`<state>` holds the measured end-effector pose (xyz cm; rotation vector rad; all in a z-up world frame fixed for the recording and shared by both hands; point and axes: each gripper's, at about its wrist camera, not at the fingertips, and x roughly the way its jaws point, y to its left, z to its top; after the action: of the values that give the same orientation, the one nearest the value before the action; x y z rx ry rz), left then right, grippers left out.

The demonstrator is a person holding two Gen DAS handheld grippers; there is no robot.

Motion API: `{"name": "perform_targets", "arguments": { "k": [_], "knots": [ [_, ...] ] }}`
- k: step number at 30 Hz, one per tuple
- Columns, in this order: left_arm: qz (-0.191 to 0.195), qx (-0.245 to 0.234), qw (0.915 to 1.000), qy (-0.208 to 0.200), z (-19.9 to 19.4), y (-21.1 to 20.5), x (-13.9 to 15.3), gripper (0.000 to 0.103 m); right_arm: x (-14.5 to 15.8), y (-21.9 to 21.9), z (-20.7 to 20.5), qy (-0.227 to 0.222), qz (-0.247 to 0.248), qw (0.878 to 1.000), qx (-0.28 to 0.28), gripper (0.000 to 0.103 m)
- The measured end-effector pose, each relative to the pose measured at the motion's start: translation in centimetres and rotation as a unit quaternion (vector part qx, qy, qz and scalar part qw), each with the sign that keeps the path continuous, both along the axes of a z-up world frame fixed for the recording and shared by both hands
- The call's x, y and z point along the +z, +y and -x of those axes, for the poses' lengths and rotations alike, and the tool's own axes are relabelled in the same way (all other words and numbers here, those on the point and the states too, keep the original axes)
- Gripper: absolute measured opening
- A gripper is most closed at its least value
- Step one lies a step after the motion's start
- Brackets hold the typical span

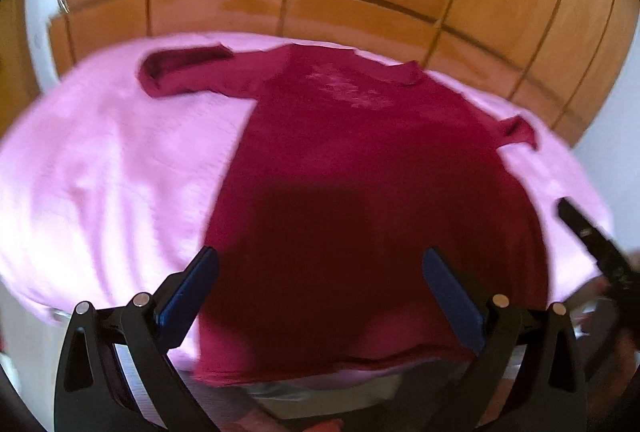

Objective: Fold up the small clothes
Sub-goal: 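Grasp the dark red shirt's sleeve cuff with the right tool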

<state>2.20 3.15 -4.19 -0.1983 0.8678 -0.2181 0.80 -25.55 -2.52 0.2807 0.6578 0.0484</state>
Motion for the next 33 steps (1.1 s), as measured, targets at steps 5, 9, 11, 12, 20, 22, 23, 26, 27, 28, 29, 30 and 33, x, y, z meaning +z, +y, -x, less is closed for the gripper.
{"name": "perform_targets", "arguments": {
  "k": [5, 9, 11, 12, 20, 22, 23, 26, 27, 28, 29, 30, 33],
  "knots": [
    [-0.02, 0.029, 0.9992, 0.016, -1.1, 0.6, -1.3, 0.101, -3.1, -3.2, -2.6, 0.08, -0.049, 0.996, -0.004, 0.1],
    [-0.048, 0.035, 0.998, 0.024, -3.1, 0.6, -2.1, 0.101, -4.0, -7.8, -4.7, 0.086, -0.058, 0.993, -0.05, 0.1],
    [-0.053, 0.043, 0.9971, 0.032, -4.5, 0.8, -2.3, 0.101, -4.1, -10.1, -5.4, 0.09, -0.077, 0.99, -0.079, 0.1],
    [-0.06, 0.051, 0.9961, 0.04, -5.6, 1.0, -2.5, 0.101, -4.2, -11.7, -6.1, 0.093, -0.091, 0.987, -0.096, 0.1],
    [-0.128, 0.101, 0.9857, 0.042, -13.9, 0.4, -3.4, 0.101, -3.3, -19.3, -12.3, 0.083, -0.089, 0.973, -0.196, 0.1],
    [-0.135, 0.104, 0.9847, 0.036, -15.5, 0.2, -3.8, 0.101, -2.8, -20.2, -14.9, 0.085, -0.065, 0.971, -0.213, 0.1],
    [-0.143, 0.108, 0.9831, 0.034, -16.3, -0.1, -4.1, 0.101, -2.3, -20.5, -16.6, 0.083, -0.047, 0.97, -0.224, 0.1],
    [-0.143, 0.115, 0.9829, 0.014, -17.6, -0.5, -4.7, 0.101, -2.0, -21.2, -19.6, 0.082, -0.016, 0.968, -0.235, 0.1],
    [-0.144, 0.116, 0.9826, 0.014, -17.8, -0.7, -5.0, 0.101, -2.1, -21.4, -21.0, 0.088, -0.007, 0.968, -0.236, 0.1],
    [-0.144, 0.116, 0.9826, 0.017, -18.1, -0.8, -5.4, 0.101, -2.4, -21.5, -21.8, 0.095, -0.002, 0.967, -0.238, 0.1],
    [-0.144, 0.112, 0.9828, 0.024, -18.4, -0.8, -5.8, 0.101, -3.0, -21.4, -22.8, 0.105, 0.005, 0.966, -0.237, 0.1],
    [-0.143, 0.109, 0.9831, 0.036, -18.6, -0.9, -6.4, 0.101, -3.4, -21.4, -23.4, 0.116, 0.015, 0.965, -0.236, 0.1],
    [-0.114, 0.108, 0.9867, 0.041, -18.4, -0.2, -6.8, 0.101, -4.6, -22.6, -24.3, 0.151, 0.065, 0.952, -0.258, 0.1]
  ]
}}
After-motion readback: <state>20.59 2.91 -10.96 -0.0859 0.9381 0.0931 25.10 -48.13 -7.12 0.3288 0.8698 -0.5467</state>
